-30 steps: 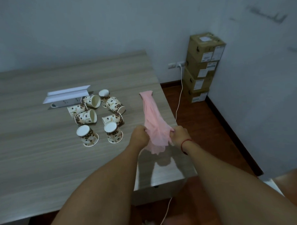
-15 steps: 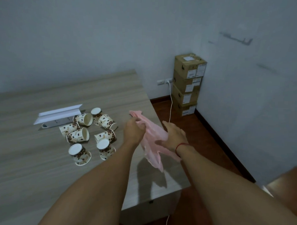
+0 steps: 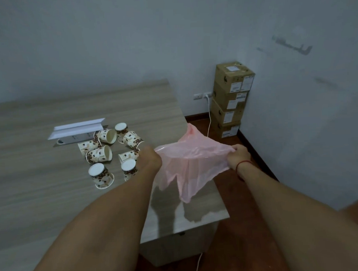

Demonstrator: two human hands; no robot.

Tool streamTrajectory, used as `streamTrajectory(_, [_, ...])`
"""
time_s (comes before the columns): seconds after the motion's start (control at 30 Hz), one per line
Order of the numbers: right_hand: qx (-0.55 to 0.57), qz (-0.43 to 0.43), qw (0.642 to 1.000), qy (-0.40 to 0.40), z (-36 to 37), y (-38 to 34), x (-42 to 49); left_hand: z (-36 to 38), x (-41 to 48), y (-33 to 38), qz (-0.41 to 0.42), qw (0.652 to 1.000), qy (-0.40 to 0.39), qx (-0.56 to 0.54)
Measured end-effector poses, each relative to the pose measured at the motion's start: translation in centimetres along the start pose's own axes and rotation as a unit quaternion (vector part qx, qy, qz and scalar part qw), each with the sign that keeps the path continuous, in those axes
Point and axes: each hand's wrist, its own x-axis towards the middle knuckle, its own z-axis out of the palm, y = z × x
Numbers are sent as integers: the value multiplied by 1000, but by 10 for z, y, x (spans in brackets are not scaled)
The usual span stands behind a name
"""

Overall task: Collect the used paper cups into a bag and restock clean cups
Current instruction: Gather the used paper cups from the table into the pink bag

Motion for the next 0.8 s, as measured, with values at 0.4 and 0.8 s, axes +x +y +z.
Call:
streamTrajectory(0.4, [84,14,996,37,-52,-25,31,-35,31,38,6,998,22,-66])
streamTrajectory(0.8, [-253,-129,958,-42,35,-81,20,-42,91,93,175,969,-44,-167])
